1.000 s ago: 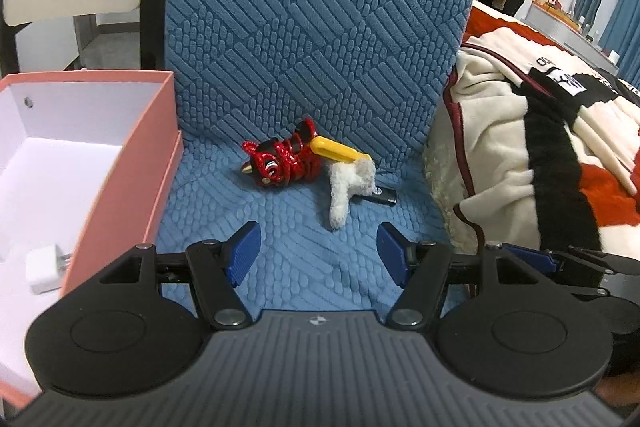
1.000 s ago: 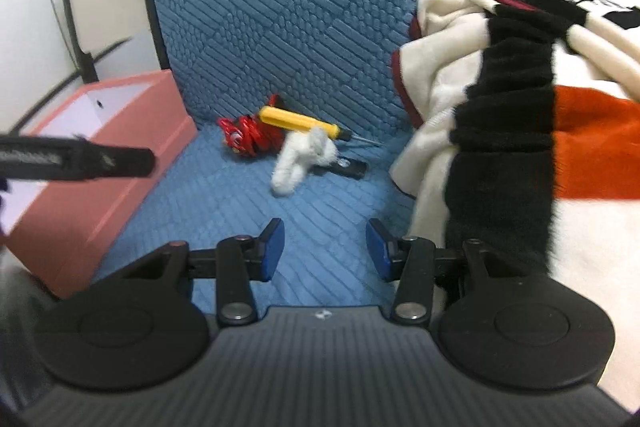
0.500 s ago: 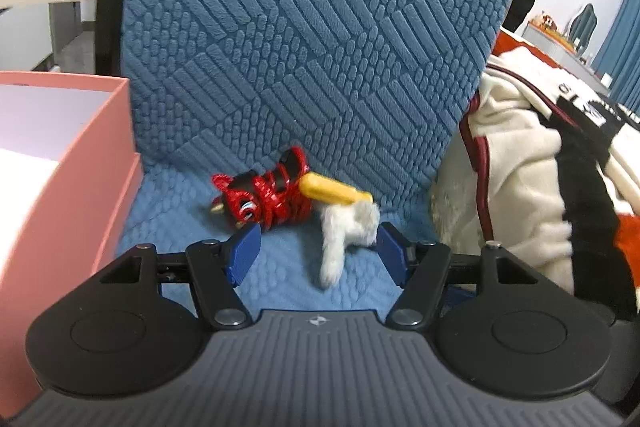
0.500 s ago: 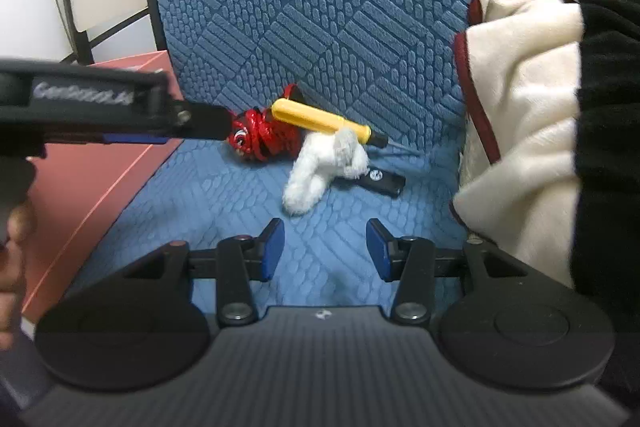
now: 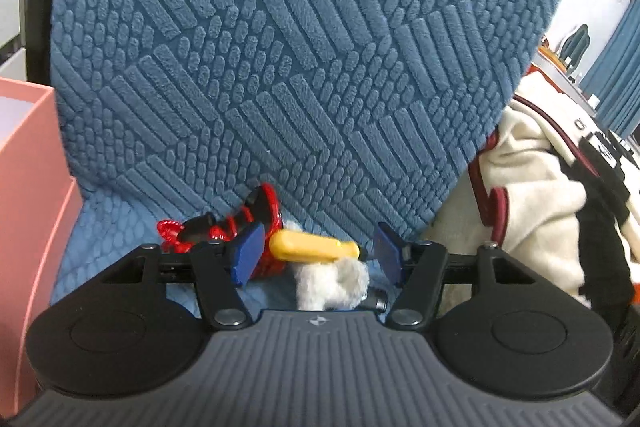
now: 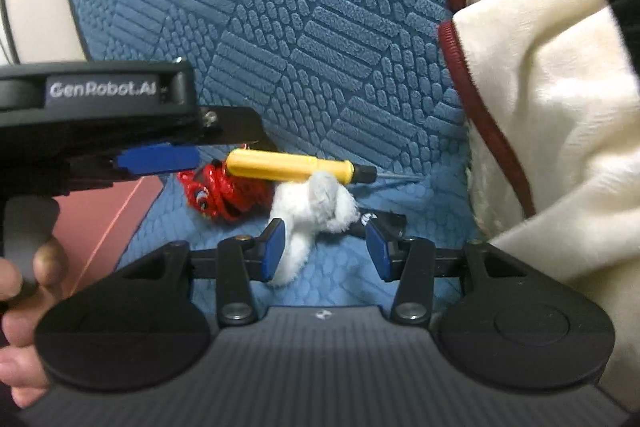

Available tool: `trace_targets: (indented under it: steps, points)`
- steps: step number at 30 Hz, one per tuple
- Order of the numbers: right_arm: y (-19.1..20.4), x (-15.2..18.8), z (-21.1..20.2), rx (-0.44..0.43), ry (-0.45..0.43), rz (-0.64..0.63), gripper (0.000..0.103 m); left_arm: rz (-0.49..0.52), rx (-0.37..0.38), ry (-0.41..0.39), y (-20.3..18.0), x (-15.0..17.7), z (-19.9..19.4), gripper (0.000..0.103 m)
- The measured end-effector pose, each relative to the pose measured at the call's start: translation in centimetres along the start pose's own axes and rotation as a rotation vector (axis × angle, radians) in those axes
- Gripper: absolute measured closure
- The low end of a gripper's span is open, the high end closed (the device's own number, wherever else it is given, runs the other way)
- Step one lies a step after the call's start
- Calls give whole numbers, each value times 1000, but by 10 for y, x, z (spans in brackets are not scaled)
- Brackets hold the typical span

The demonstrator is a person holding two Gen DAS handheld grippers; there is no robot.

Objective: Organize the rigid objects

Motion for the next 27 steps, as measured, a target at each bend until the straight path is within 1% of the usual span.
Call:
trace_targets:
  steps: [6,8,9,10,14,20,23,25,27]
  points:
    - [-6,-3,23,14,9,109,55,-20,-29,21,13,-2,12,41]
    - [-8,-4,28,26,14,121,55,-32,-34,38,18,0,15,48]
    - [-9,-4,29,34,7,120,55,-41,-28,44,20,1,17,51]
    - [-10,-5,31,32,4,129,55,-47,-19,48,21,1,17,51]
    - [-16,-4,39,-18,27,205,55,-64,-3,51,22,1,22,51]
    - [-15,-1,43,-63,34,251,54,-68,-7,39,20,-1,26,52]
    - [-15,0,41,-63,35,259,53,-61,-25,36,20,-2,25,61]
    - [-15,-1,42,-74,49,277,53,-58,-29,40,20,-1,26,69]
    - [-16,0,42,-82,56,286,53,-58,-31,42,20,-1,25,73]
Point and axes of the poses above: each gripper's, at about its wrist camera, not at the fingertips, and z roughly the way its jaws point, y to its left, x to its underside, the point moved 8 cm from there along z, roughly the way its jaws point, and after that the axes turned 15 degrees about x, right-handed, at the moved point
